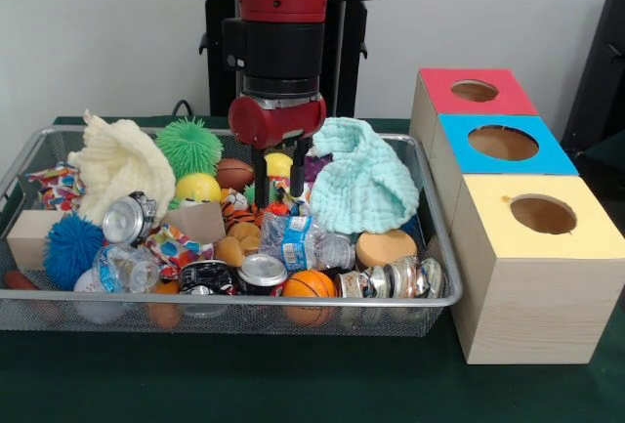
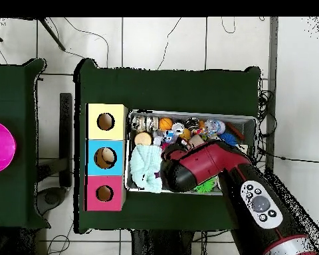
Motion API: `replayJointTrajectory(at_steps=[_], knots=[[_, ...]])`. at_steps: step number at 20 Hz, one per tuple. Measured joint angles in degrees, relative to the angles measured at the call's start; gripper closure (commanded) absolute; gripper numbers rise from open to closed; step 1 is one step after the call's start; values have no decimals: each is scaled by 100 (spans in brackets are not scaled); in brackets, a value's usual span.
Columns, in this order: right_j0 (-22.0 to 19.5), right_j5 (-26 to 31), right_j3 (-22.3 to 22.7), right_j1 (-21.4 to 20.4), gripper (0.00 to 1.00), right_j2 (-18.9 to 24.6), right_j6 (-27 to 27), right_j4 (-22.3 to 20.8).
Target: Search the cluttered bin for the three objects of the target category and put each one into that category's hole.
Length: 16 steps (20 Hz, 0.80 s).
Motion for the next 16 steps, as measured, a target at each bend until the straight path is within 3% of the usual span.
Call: replayJointTrajectory(at_steps=[10, 14, 16], knots=[[168, 30, -17, 39, 0, 26, 0, -83], [345, 50, -73, 88, 0, 60, -112, -443], [389, 51, -69, 73, 0, 214, -432, -770]])
